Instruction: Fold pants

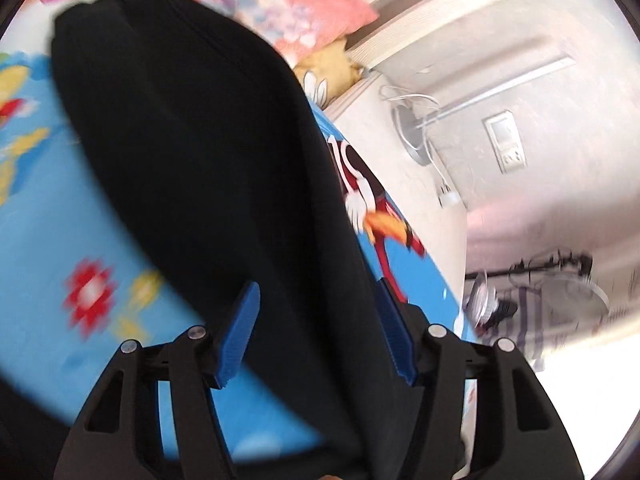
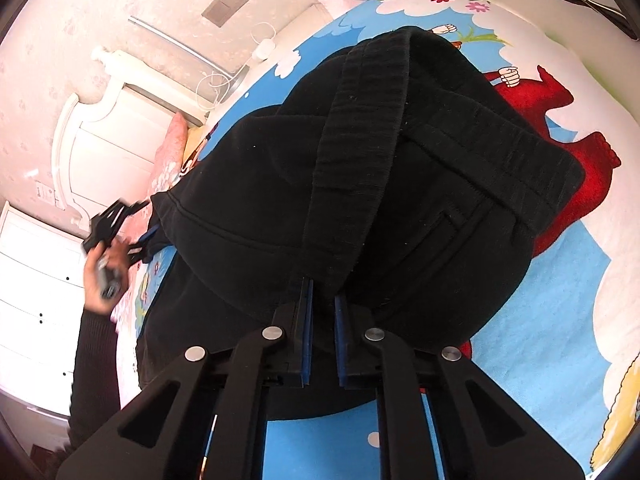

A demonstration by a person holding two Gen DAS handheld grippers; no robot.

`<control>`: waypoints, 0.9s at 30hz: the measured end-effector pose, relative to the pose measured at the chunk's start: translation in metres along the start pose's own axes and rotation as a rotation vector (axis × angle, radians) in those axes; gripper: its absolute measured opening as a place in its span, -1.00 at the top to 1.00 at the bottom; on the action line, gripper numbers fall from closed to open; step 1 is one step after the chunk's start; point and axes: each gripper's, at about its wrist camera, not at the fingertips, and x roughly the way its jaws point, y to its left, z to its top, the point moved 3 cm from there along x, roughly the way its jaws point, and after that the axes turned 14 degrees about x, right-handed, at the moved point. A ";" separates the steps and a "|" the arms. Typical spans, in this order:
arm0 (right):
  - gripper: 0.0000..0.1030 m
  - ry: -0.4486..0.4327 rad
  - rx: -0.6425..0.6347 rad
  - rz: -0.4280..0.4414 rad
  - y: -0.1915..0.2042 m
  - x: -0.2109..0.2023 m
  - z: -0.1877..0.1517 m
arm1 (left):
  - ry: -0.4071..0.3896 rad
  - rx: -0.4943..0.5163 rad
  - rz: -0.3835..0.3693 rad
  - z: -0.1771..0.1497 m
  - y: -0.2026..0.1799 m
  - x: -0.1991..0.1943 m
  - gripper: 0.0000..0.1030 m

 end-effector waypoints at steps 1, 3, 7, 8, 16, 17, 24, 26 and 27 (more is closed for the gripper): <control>0.82 0.003 0.000 -0.003 0.000 -0.001 0.000 | 0.018 -0.018 -0.002 0.009 0.003 0.017 -0.14; 0.83 0.008 0.005 0.001 0.000 -0.004 0.002 | 0.046 -0.024 0.004 0.015 0.004 0.036 0.26; 0.85 -0.043 -0.007 0.030 0.010 -0.027 0.018 | -0.034 -0.022 -0.040 0.014 -0.008 0.007 0.86; 0.86 -0.059 -0.013 0.035 0.011 -0.035 0.022 | -0.051 -0.002 -0.030 0.009 -0.015 -0.010 0.87; 0.90 -0.204 0.020 0.039 -0.005 -0.096 0.053 | -0.180 0.050 -0.011 -0.141 0.005 -0.179 0.88; 0.94 -0.223 0.031 0.010 -0.014 -0.097 0.058 | -0.176 0.065 0.008 -0.166 0.010 -0.187 0.88; 0.54 -0.220 0.075 -0.125 -0.053 -0.079 0.058 | -0.044 0.081 0.092 -0.275 0.055 -0.157 0.86; -0.10 -0.228 0.107 -0.103 -0.060 -0.084 0.051 | -0.055 0.085 0.080 -0.274 0.054 -0.156 0.84; -0.40 -0.236 0.125 -0.083 -0.062 -0.086 0.048 | -0.056 0.103 0.083 -0.270 0.048 -0.154 0.83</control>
